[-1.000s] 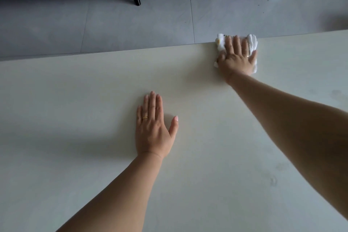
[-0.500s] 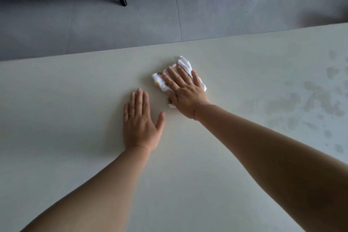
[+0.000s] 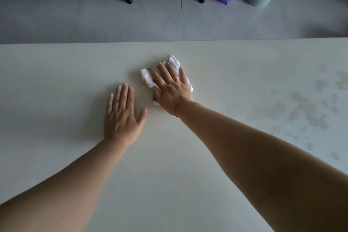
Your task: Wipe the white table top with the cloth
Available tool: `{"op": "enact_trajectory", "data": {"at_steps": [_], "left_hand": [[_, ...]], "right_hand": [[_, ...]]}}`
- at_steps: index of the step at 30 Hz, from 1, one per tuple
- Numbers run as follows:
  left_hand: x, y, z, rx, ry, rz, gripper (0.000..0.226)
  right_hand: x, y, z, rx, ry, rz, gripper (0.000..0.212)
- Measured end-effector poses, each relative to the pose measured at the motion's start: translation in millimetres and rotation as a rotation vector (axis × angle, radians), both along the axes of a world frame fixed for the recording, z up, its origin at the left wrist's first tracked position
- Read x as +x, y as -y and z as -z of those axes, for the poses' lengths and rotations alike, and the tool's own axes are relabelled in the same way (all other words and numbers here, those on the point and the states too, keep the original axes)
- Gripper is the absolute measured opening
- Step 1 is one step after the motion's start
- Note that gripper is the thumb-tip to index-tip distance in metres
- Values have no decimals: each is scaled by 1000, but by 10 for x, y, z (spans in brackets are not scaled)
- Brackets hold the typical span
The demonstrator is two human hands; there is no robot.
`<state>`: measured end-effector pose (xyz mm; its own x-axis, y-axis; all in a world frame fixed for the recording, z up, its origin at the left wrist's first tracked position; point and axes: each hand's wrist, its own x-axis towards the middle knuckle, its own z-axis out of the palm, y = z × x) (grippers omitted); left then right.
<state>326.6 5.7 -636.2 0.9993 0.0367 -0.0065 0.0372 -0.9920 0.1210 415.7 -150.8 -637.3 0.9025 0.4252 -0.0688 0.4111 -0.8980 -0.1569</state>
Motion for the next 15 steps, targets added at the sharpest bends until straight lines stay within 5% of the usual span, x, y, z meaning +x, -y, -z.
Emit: {"op": "enact_trajectory", "data": {"at_steps": [6,15], "left_hand": [[-47,710,-90,-136,34,22,72],[-124,894,26,-86,-16,34,74]], "right_hand": [[158,159,-16,-24,-21,-35,56],[797,1288,-76,-15,-98,300,56]]}}
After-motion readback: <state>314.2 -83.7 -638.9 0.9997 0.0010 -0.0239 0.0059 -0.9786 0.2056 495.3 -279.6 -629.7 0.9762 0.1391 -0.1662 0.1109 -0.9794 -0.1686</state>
